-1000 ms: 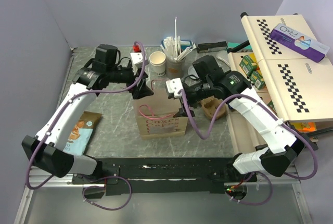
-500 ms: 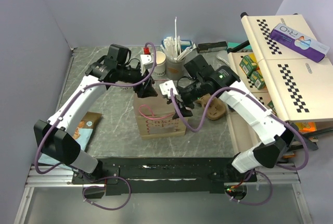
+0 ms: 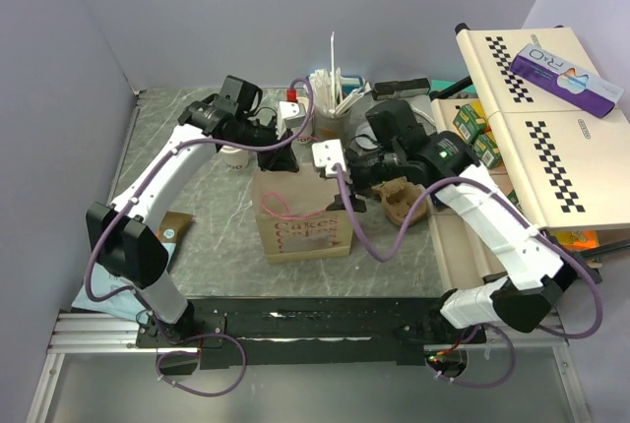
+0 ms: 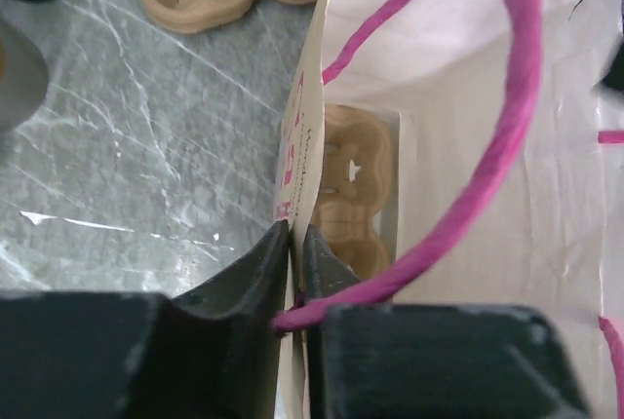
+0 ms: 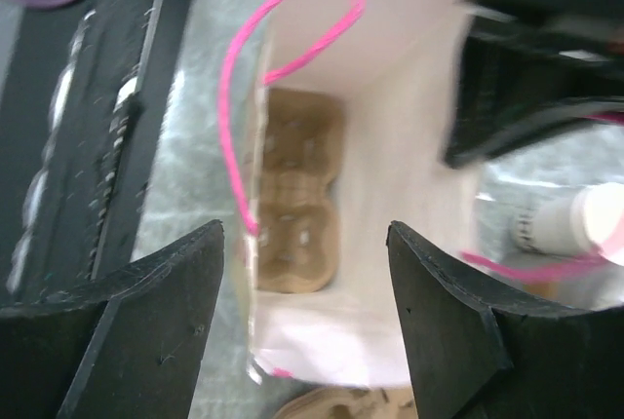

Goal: Pack the takeout coffee

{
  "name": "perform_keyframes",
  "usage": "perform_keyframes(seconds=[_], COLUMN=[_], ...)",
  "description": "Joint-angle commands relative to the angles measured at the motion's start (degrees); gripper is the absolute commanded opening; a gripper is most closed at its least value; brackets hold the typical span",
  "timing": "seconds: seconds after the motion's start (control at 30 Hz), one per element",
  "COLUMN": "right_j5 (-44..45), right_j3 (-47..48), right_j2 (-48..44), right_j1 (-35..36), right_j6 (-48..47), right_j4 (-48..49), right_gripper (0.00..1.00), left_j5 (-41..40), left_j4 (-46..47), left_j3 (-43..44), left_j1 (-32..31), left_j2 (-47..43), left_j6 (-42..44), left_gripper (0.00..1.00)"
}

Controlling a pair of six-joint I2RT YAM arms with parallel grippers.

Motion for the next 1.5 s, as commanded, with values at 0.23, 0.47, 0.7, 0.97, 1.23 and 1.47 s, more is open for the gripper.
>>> perform_keyframes(seconds=[0.23,0.47,0.7,0.97,1.23,1.47], right_j5=[7.7,14.6,16.4,15.4,13.5,10.1], right_j3=[-3.6,-14.4,-18.1,-21.9,-18.7,-14.8], right_j2=[-11.1,-15.0,-15.1,-16.9,-15.6,-11.9], right_j1=[-8.3,-13.1,-13.4,-13.4,-13.5,-14.3], right_j6=[17.3,22.5,26.4,28.3,28.8,29.8], right_j4=[27.5,38.4,37.2,38.2,37.1,34.3], right_gripper=[0.78,0.79,0.79,0.79,0.79,0.80], left_j5=[-6.4,-13.5,-20.7,-23.3,-25.1,-24.8], left_j4=[-4.5,7.4,14.7,14.9,14.5,18.0], left_j3=[13.0,0.3,-11.8,-17.1,-15.6,-13.0], left_j1=[-0.3,-1.0,-8.2,-13.2,-13.2,-11.7], left_j2=[-0.2,-8.2,-17.4,-22.3,-21.7,-21.0], left_j6=[4.9,6.3,7.3,7.7,5.1,-0.3], left_gripper=[0.01,0.01,0.01,0.01,0.05,0.73])
